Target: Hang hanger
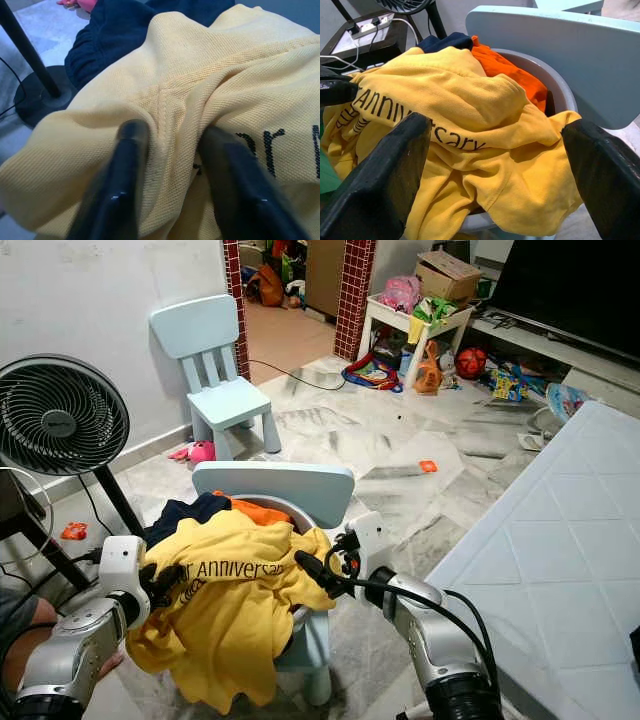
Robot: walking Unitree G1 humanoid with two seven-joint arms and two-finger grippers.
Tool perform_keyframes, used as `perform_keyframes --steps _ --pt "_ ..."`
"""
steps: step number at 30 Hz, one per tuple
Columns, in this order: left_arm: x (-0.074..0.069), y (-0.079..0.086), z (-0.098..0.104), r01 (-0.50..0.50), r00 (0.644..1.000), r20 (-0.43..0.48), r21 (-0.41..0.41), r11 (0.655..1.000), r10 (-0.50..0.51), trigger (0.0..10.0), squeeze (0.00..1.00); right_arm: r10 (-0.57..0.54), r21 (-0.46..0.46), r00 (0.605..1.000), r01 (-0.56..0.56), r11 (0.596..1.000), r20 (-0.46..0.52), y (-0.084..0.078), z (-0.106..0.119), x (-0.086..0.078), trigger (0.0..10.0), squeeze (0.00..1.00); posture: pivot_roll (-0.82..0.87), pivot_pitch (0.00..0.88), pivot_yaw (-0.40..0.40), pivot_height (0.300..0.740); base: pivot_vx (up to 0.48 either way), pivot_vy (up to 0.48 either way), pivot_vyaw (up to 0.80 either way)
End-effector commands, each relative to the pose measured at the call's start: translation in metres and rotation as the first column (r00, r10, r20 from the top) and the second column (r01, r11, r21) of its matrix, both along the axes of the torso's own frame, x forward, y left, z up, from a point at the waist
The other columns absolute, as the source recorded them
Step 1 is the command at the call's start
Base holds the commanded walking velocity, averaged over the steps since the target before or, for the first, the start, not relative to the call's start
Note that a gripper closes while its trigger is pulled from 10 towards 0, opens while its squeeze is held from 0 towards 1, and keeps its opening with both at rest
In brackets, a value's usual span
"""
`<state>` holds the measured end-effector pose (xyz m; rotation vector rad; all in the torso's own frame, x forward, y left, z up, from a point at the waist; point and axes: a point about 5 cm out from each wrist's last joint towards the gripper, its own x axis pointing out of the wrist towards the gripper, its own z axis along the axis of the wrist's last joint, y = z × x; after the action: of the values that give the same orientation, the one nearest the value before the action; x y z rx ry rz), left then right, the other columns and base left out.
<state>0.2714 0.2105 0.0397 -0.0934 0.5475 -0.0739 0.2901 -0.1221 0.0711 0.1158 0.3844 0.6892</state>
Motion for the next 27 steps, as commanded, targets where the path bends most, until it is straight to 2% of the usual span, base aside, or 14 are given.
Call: perform_keyframes --steps 1,21,24,27 --pt "0.0 -0.003 0.0 0.006 1.0 0.004 -0.007 1.0 -0.006 0.0 0.0 -0.015 0.002 1.0 0.015 1.0 -0.004 -0.003 0.0 0.001 10.0 0.0 -0.07 0.034 -0.047 0.74 0.0 0.0 0.0" --pt "-0.012 -0.005 -0.002 -0.012 1.0 0.003 -0.02 1.0 0.012 0.0 0.0 -0.008 0.002 1.0 0.008 1.0 -0.02 -0.004 -0.001 0.002 10.0 0.0 -0.06 0.032 -0.054 0.74 0.0 0.0 0.0" --pt "-0.011 -0.004 0.001 -0.019 1.0 0.025 -0.002 1.0 0.019 0.0 0.0 -0.007 0.002 1.0 0.007 1.0 -0.021 -0.003 -0.001 0.002 10.0 0.0 -0.06 0.031 -0.054 0.74 0.0 0.0 0.0" --pt "-0.008 0.0 0.013 -0.049 0.994 0.105 0.065 0.997 0.042 0.0 0.0 -0.008 0.003 1.0 0.008 1.0 -0.022 -0.003 -0.001 0.002 10.0 0.0 -0.06 0.031 -0.054 0.74 0.0 0.0 0.0"
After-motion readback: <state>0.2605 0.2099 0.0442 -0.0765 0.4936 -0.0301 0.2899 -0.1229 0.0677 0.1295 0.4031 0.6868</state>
